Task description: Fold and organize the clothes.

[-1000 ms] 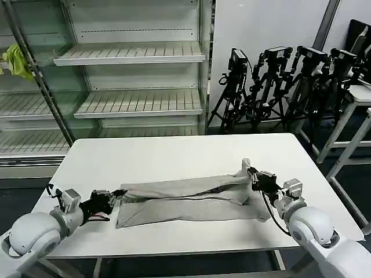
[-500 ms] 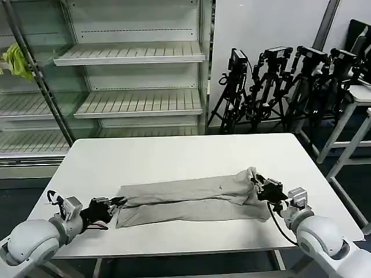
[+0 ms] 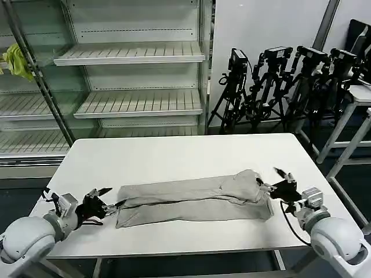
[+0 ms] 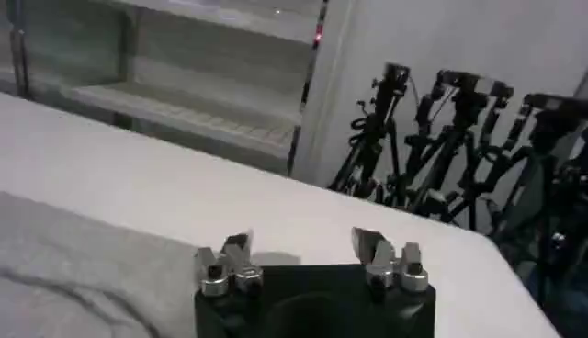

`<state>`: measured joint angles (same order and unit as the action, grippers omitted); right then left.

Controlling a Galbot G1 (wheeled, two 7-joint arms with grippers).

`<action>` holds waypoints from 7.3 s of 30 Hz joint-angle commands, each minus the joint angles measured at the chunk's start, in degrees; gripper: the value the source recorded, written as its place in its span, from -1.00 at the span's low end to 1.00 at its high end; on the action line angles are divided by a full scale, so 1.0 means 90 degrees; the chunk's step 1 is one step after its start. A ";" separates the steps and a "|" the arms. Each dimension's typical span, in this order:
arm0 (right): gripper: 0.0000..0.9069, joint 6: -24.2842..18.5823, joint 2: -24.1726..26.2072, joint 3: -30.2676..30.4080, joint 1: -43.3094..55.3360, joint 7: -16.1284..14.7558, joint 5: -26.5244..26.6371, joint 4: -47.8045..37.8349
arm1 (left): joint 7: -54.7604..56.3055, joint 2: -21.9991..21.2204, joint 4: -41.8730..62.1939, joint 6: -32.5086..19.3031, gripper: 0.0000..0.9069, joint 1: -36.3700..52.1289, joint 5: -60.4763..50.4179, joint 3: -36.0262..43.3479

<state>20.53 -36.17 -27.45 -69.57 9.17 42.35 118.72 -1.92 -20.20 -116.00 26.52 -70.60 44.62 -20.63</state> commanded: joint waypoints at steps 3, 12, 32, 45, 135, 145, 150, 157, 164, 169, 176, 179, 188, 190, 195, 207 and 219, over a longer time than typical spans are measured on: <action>1.00 -0.0077 -0.0153 -0.1603 -0.0147 -0.0026 0.0238 0.0387 | 0.0681 -0.0077 -0.0173 0.0581 1.00 -0.0028 0.1136 -0.1064; 1.00 -0.0121 -0.0609 -0.2123 -0.0606 -0.0043 0.0107 0.1107 | 0.1609 -0.1109 -0.0620 0.0760 1.00 -0.0656 0.2434 -0.1146; 1.00 -0.0119 -0.1198 -0.1898 -0.1060 0.0032 -0.0357 0.1612 | 0.1574 -0.2523 -0.0655 0.0751 0.89 -0.0928 0.2338 -0.0755; 1.00 -0.0204 -0.1578 -0.2136 -0.1786 0.0018 -0.0639 0.2126 | 0.1326 -0.2911 -0.0032 0.0743 0.91 -0.0636 0.2093 -0.0562; 1.00 -0.0923 -0.1199 -0.1567 -0.1065 0.0281 -0.0569 0.0826 | 0.1038 -0.2768 -0.1425 0.0733 -0.91 -0.0430 0.1989 -0.1283; 1.00 -0.0978 -0.1328 -0.1528 -0.0960 0.0374 -0.0640 0.0182 | 0.1036 -0.3149 -0.1248 0.0735 -0.91 0.0773 0.2016 -0.0326; 1.00 -0.0971 -0.1367 -0.1616 -0.1103 0.0363 -0.0690 0.0232 | 0.1033 -0.3198 -0.1003 0.0735 -0.89 0.1131 0.1971 0.0059; 1.00 -0.0973 -0.1446 -0.1828 -0.1356 0.0337 -0.0704 0.0314 | 0.1000 -0.3283 -0.0899 0.0735 -0.91 0.1326 0.1776 0.0458; 1.00 -0.0989 -0.1564 -0.1882 -0.1481 0.0325 -0.0772 0.0344 | 0.0955 -0.3256 -0.0998 0.0735 -0.89 0.1251 0.1635 0.0689; 1.00 -0.0991 -0.1631 -0.1862 -0.1512 0.0325 -0.0817 0.0348 | 0.0933 -0.3219 -0.1059 0.0735 -0.91 0.1220 0.1551 0.0784; 1.00 -0.0994 -0.1728 -0.1820 -0.1550 0.0322 -0.0870 0.0345 | 0.0938 -0.3261 -0.1092 0.0735 -0.89 0.1212 0.1476 0.0876; 1.00 -0.0996 -0.1772 -0.1789 -0.1575 0.0307 -0.0913 0.0342 | 0.0930 -0.3253 -0.1072 0.0734 -0.91 0.1230 0.1465 0.0932; 1.00 -0.0978 -0.1806 -0.1755 -0.1560 0.0280 -0.0964 0.0338 | 0.0858 -0.3357 -0.0919 0.0722 1.00 0.1445 0.1229 0.1140; 1.00 -0.0979 -0.1825 -0.1749 -0.1565 0.0274 -0.0979 0.0326 | 0.0841 -0.3377 -0.0907 0.0722 1.00 0.1476 0.1200 0.1160; 1.00 -0.0982 -0.1898 -0.1725 -0.1593 0.0249 -0.1038 0.0299 | 0.0788 -0.3406 -0.0916 0.0723 1.00 0.1517 0.1128 0.1184; 1.00 -0.0984 -0.1946 -0.1600 -0.1523 0.0239 -0.1115 0.0271 | 0.0790 -0.3331 -0.1066 0.0720 1.00 0.1361 0.1015 0.0608; 1.00 -0.1026 -0.1978 -0.1387 -0.1340 0.0215 -0.1102 0.0442 | 0.0957 -0.3320 -0.0014 0.0723 1.00 0.0244 0.0498 -0.0264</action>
<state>11.35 -53.94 -40.53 -82.00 11.16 32.47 122.08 5.66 -49.56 -122.20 32.88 -62.83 51.92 -18.28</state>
